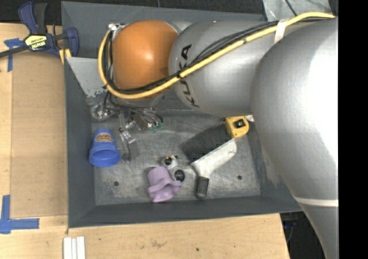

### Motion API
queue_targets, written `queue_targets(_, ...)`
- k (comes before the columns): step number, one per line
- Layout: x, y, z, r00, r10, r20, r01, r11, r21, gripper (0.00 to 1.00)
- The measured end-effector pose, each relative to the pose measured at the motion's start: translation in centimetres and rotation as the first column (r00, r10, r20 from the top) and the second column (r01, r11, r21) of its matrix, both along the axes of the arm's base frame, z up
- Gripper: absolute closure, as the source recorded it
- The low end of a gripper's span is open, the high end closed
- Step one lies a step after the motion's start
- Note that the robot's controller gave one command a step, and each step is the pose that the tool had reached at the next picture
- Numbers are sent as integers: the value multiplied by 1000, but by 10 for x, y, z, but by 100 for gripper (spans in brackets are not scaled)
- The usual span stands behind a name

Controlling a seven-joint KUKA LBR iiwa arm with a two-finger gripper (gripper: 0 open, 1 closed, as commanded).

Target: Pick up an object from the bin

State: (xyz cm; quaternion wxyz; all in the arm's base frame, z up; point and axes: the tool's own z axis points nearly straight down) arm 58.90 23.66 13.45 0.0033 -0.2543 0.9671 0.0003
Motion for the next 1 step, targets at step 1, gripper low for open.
queue_targets(1,-27,-1,-40,991,135,-2,-135,991,-1,0)
